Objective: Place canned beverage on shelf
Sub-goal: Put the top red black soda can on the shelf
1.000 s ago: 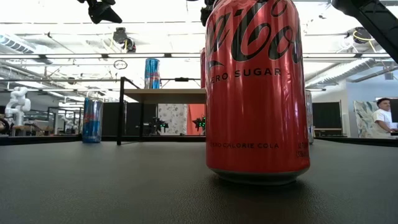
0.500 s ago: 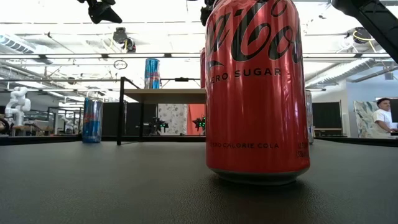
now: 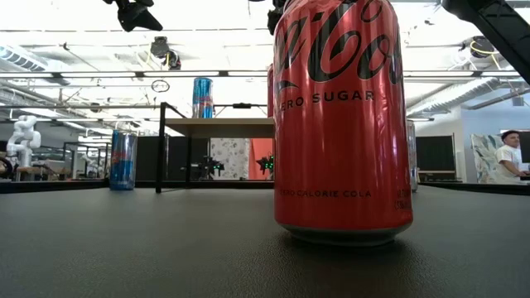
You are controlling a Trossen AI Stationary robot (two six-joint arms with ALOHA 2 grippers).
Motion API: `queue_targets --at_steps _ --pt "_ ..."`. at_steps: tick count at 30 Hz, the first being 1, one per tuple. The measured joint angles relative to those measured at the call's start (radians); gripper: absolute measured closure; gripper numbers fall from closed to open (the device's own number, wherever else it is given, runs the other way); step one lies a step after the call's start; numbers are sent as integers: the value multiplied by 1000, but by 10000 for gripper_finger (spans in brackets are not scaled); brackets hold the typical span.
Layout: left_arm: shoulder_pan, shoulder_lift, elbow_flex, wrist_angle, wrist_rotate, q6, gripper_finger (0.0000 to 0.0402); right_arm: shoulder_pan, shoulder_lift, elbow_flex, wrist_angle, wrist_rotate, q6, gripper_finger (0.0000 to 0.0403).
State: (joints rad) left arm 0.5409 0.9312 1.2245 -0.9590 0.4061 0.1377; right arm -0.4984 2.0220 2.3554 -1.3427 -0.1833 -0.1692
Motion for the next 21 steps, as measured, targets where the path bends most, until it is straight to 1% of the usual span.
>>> queue_targets --at_steps 8,21 --pt "0 0 0 0 0 0 102 0 -1 0 -1 -1 26 112" --pt "0 0 0 0 0 0 102 0 -1 0 5 -1 9 112"
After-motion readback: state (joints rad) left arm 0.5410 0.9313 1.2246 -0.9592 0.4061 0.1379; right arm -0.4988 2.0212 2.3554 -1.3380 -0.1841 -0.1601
